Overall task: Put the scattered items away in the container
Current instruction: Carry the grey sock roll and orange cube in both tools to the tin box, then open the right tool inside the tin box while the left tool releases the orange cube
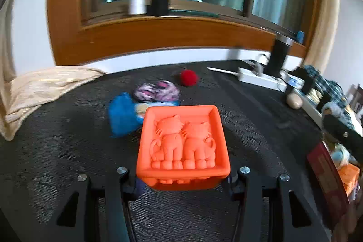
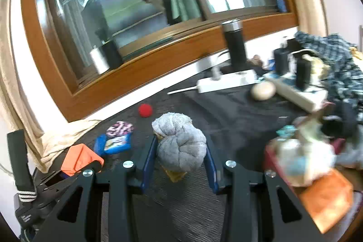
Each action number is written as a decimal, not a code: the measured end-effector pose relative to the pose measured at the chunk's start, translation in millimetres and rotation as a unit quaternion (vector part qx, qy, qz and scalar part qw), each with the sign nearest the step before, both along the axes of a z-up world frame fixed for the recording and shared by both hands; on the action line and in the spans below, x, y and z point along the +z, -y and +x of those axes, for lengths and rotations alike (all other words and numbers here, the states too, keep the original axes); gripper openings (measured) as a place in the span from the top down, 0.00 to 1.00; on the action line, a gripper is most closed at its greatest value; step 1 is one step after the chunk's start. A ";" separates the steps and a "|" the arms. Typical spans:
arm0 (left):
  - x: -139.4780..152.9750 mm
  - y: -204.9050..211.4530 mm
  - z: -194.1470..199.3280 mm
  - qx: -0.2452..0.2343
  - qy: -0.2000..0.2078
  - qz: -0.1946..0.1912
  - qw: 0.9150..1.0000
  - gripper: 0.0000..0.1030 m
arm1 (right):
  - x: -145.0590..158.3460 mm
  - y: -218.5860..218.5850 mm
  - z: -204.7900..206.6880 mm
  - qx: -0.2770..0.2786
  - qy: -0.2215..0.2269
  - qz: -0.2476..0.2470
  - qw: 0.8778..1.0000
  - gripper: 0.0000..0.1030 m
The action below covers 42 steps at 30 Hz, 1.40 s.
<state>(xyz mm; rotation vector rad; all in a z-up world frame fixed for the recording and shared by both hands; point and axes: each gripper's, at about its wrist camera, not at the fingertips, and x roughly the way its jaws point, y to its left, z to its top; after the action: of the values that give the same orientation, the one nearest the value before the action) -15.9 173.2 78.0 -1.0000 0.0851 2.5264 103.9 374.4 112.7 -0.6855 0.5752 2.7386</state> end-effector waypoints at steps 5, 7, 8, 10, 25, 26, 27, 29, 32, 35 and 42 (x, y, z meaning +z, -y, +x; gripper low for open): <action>-4.6 -20.5 17.0 -0.034 0.001 -0.005 0.999 0.48 | 11.0 -26.4 55.0 -0.052 -0.007 0.020 0.998 0.59; -4.9 -24.0 21.5 -0.043 0.001 -0.005 0.999 0.48 | 15.0 -40.9 81.9 -0.082 -0.009 0.025 0.996 0.59; -4.8 -25.3 23.2 -0.046 0.002 -0.004 0.999 0.48 | 16.2 -49.6 96.4 -0.100 -0.009 0.026 0.995 0.59; -4.8 -27.6 26.0 -0.050 0.003 -0.004 0.999 0.48 | 16.6 -66.0 120.9 -0.131 -0.008 0.025 0.991 0.59; 1.3 -40.1 45.4 -0.078 0.001 -0.002 0.997 0.48 | -23.3 -113.1 174.0 -0.207 0.059 -0.005 0.977 0.52; 1.9 -41.2 46.8 -0.080 0.000 -0.002 0.997 0.48 | -25.9 -116.2 174.9 -0.212 0.059 -0.013 0.975 0.48; 2.4 -42.4 48.3 -0.083 0.000 -0.003 0.997 0.48 | -27.5 -119.2 177.1 -0.217 0.057 -0.021 0.974 0.39; 2.7 -45.5 49.7 -0.086 0.000 -0.003 0.996 0.48 | -28.5 -123.3 183.7 -0.223 0.044 -0.029 0.973 0.30; 3.3 -52.0 51.8 -0.092 0.001 -0.004 0.996 0.48 | -25.3 -125.8 190.9 -0.233 0.031 -0.023 0.972 0.30; 3.8 -62.5 55.1 -0.103 0.002 -0.004 0.995 0.48 | -22.4 -126.5 197.1 -0.242 0.020 -0.020 0.970 0.30; 3.1 -97.3 69.1 -0.140 0.003 -0.012 0.990 0.48 | -28.2 -132.5 202.6 -0.250 0.012 -0.029 0.968 0.30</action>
<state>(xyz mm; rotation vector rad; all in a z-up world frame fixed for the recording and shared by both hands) 53.2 270.5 81.1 -0.9339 0.2374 2.2713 306.5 506.9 84.5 -0.4997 0.7129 2.2488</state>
